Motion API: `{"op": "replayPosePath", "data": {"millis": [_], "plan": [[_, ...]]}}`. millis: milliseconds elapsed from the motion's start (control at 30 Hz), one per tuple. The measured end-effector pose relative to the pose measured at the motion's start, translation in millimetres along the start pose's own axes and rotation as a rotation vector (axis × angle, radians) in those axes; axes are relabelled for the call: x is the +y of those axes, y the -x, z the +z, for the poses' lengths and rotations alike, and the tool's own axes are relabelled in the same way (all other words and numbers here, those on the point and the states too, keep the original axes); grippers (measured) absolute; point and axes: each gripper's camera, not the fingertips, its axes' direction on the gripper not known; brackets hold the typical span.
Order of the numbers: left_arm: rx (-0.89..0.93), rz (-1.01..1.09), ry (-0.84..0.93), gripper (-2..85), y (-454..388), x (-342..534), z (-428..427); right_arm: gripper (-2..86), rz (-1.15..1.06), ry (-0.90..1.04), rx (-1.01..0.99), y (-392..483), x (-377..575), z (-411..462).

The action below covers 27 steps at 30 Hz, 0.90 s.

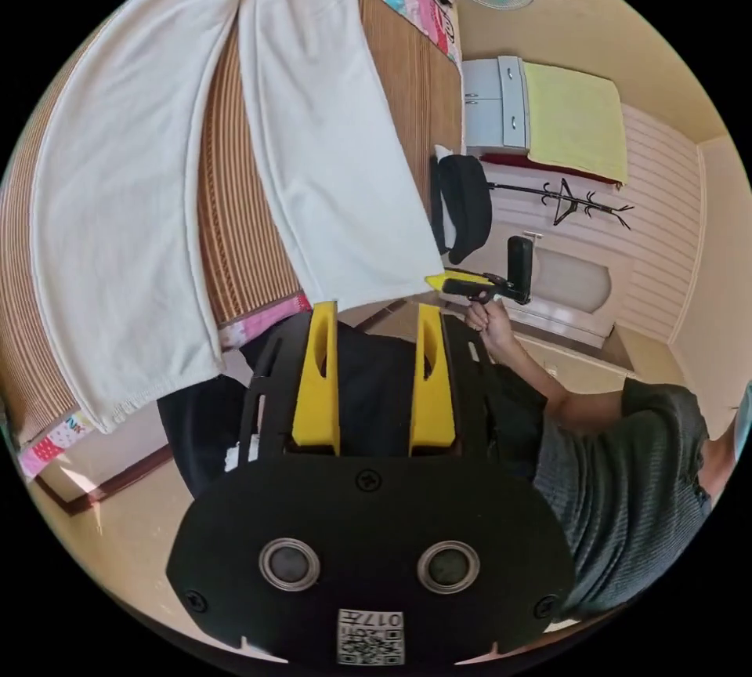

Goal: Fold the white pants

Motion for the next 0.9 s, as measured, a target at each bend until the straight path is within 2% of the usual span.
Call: {"op": "replayPosePath", "data": {"millis": [167,233,300,333,400,467,533,633,700,800,900], "plan": [[0.000,0.077,0.046,17.5,-46.6,-36.2,31.5,2.2,-0.263,0.139,-0.042,77.2,-30.6,24.2],[-0.114,0.068,0.124,12.7,-52.6,-41.3,48.8,2.4,-0.349,0.166,-0.052,97.6,-36.7,30.2],[-0.227,0.091,0.182,8.0,-52.7,-37.2,58.3,2.7,-0.467,0.294,-0.024,111.2,-42.9,45.5],[-0.242,0.121,0.174,5.8,-52.3,-29.8,59.4,2.8,-0.508,0.336,-0.025,111.8,-43.5,49.4],[-0.263,0.123,0.133,4.1,-48.0,-16.2,58.6,3.2,-0.626,0.542,-0.031,98.2,-50.1,62.3],[-0.282,0.101,0.108,3.6,-39.5,-4.6,59.3,4.5,-0.598,0.639,0.044,71.6,-69.2,65.6],[-0.221,0.075,0.072,3.4,-26.5,7.7,60.6,7.0,-0.496,0.660,0.148,35.5,-106.6,62.9],[-0.129,0.036,0.029,3.3,-13.1,19.3,62.6,10.8,-0.250,0.547,0.250,-28.4,-204.9,42.4],[-0.106,0.032,0.015,3.3,-7.8,26.1,65.0,13.3,-0.043,0.280,0.191,-72.4,-294.6,10.3],[-0.059,0.014,-0.023,3.3,3.2,38.8,66.7,15.7,0.142,-0.027,0.056,-108.4,-381.4,-12.4],[0.009,-0.020,-0.057,3.3,18.8,50.1,68.2,16.8,0.272,-0.237,-0.031,-122.4,-432.0,-7.5]]}}
